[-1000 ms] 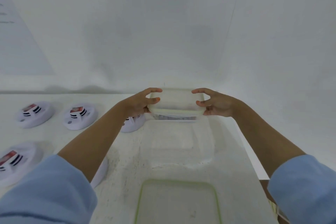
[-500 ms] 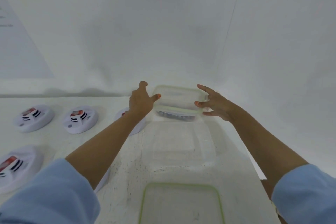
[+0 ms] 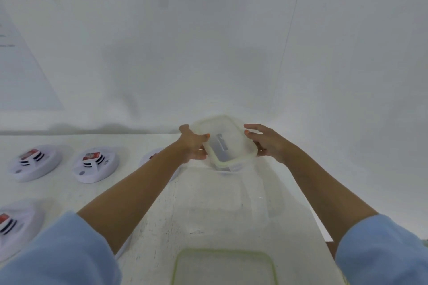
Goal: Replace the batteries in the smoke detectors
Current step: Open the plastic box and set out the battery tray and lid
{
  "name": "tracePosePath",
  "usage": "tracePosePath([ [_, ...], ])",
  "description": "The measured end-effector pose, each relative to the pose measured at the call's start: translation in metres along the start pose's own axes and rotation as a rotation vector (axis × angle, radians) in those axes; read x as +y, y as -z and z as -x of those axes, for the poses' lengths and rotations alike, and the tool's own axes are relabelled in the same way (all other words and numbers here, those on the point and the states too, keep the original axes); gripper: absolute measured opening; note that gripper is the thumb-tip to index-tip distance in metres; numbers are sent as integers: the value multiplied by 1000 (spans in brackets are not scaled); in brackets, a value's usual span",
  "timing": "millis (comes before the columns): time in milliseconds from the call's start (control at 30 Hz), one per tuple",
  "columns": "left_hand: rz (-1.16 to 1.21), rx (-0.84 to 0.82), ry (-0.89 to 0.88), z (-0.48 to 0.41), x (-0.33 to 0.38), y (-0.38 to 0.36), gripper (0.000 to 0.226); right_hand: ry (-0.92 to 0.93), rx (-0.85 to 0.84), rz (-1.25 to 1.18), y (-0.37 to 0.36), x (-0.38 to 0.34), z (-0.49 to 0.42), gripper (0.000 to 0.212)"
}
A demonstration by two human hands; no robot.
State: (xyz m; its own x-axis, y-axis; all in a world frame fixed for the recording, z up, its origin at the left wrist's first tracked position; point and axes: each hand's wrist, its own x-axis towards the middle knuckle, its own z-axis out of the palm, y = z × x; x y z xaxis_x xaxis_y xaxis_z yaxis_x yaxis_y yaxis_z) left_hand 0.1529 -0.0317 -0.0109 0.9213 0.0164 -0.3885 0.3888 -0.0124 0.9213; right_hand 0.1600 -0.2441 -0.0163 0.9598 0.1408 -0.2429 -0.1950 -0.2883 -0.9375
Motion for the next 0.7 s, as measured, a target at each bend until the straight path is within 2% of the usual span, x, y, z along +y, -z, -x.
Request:
tracePosePath([
  [100,-5,-77,-131,-2,-8,-5,70,4,-107,13,0,-2,-4,28],
  [233,-62,-286,-160,-3,-8,2,44,-16,-257,-73,2,-7,-12,28],
  [300,-87,-344,-142,-6,-6,6,40,-42,-311,-112,4,-8,-17,26],
  [467,-120,-332,-104,-8,-5,7,34,-85,-341,-182,6,-2,-25,22],
  [700,-71,-324,-65,-11,-4,7,38,-111,-337,-248,4,1,-30,24],
])
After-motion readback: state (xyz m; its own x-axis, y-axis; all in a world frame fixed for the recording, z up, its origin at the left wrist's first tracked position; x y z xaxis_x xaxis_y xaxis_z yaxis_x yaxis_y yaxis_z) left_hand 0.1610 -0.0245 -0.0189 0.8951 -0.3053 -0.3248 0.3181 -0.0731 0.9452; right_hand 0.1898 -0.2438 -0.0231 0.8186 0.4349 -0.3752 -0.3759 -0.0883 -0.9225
